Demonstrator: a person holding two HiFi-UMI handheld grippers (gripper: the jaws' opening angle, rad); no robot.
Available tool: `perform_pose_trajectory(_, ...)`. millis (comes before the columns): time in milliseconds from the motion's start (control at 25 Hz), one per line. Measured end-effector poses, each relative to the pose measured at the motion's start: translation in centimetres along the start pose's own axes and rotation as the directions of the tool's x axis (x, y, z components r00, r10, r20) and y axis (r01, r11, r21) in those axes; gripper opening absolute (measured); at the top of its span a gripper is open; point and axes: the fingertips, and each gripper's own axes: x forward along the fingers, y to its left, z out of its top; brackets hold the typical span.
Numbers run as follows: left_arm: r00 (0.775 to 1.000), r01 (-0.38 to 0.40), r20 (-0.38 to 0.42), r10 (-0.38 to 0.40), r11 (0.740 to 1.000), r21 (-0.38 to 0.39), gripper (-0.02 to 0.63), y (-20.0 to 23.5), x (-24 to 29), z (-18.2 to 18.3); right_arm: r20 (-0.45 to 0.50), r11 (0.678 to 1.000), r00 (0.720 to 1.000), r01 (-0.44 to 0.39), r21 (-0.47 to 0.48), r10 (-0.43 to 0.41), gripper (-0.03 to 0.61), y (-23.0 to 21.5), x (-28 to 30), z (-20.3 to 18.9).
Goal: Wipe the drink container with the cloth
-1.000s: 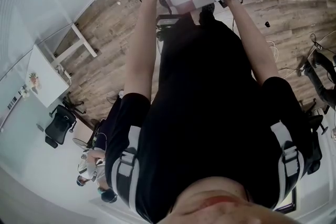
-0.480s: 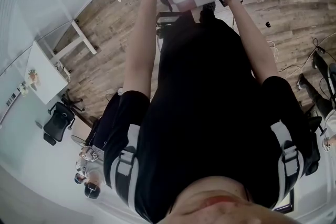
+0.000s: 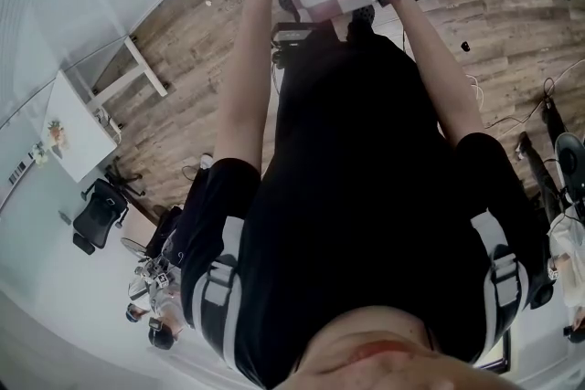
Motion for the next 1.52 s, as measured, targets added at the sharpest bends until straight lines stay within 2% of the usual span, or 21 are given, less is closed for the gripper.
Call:
perform_pose_trajectory(240,1.0,0.015,-0.005,-0.015,0.999,0.031,0.281,-0.2,-0.3,-0.2,0.037,0.999,0.999,-0.011,-0.037,0.012,0.17,0.5,-0.6,1.9)
perform_pose_trajectory(520,0.999,0.045,-0.01,-0.045,0.997,0.066,0.281,-0.5,-1.1,-1.1,0.035,0.996,0.999,-0.034,-0.079,0.037,0.17,1.2,-0.9,1.8)
perform_pose_trajectory(640,0.996,0.083,-0.021,-0.082,0.991,0.105,0.281,-0.7,-1.6,-1.8,0.004,0.994,0.998,-0.056,-0.094,0.057,0.17,1.5,-0.8,0.8)
perform_pose_trajectory(800,0.993,0.118,-0.035,-0.115,0.983,0.137,0.281,-0.4,-2.3,-2.6,-0.088,0.99,0.992,-0.101,-0.1,0.093,0.17,1.6,-0.2,-2.0)
perform_pose_trajectory(1080,0.991,0.132,-0.05,-0.125,0.977,0.166,0.281,0.1,-3.4,-4.1,-0.152,0.995,0.985,-0.092,-0.047,0.084,0.17,0.5,1.0,-6.0)
perform_pose_trajectory(1280,0.989,0.142,-0.067,-0.129,0.961,0.239,0.281,-0.2,-3.9,-5.0,-0.173,0.993,0.98,-0.104,-0.056,0.093,0.171,0.6,1.0,-6.7)
perform_pose_trajectory(1520,0.986,0.164,-0.075,-0.148,0.928,0.333,0.281,-0.9,-4.4,-5.6,-0.153,0.987,0.981,-0.134,-0.087,0.12,0.17,1.5,0.2,-5.3)
